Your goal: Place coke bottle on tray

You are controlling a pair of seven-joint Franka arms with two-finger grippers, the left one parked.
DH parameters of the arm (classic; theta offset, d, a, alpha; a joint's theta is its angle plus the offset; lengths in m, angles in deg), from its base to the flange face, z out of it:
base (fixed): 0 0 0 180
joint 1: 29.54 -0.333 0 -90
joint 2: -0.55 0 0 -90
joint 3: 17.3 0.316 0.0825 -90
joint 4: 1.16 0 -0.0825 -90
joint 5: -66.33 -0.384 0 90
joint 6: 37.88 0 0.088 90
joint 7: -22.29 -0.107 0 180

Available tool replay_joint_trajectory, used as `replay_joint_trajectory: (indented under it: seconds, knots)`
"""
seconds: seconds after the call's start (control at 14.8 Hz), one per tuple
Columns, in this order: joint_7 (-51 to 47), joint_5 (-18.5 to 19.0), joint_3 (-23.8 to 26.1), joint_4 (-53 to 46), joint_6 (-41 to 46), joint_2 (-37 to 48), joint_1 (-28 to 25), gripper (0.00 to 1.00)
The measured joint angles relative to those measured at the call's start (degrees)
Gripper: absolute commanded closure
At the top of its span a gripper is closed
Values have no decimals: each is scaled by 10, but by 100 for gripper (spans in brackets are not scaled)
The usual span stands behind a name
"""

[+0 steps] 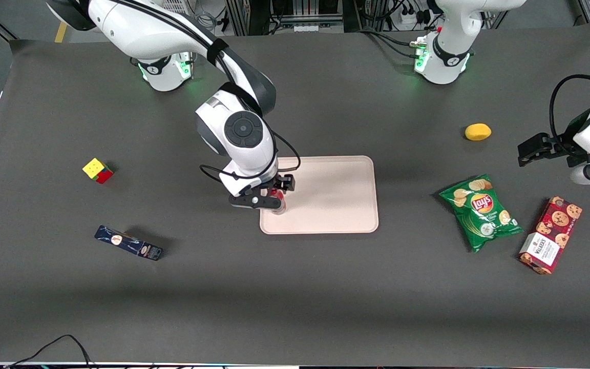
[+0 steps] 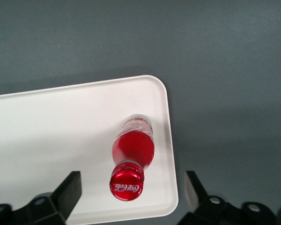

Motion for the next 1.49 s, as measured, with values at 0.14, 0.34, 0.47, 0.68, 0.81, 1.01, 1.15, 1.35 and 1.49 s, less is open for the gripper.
replay_joint_trajectory:
  seconds: [0.14,0.34,0.47,0.68,0.81,1.01,1.15,1.35,1.49]
  knots:
    - [0,0,0,-7,-1,8,8,0]
    - [16,-6,3,-12,19,49,38,0]
    - [58,-24,5,-11,50,82,63,0]
    - [130,-34,4,12,69,129,105,0]
    - [184,-51,-9,50,67,166,130,0]
    - [309,-107,-84,147,24,245,142,0]
    - [353,-118,-129,219,-1,295,145,0]
    - [378,-119,-169,310,-16,353,147,0]
    - [392,-119,-185,353,-20,384,147,0]
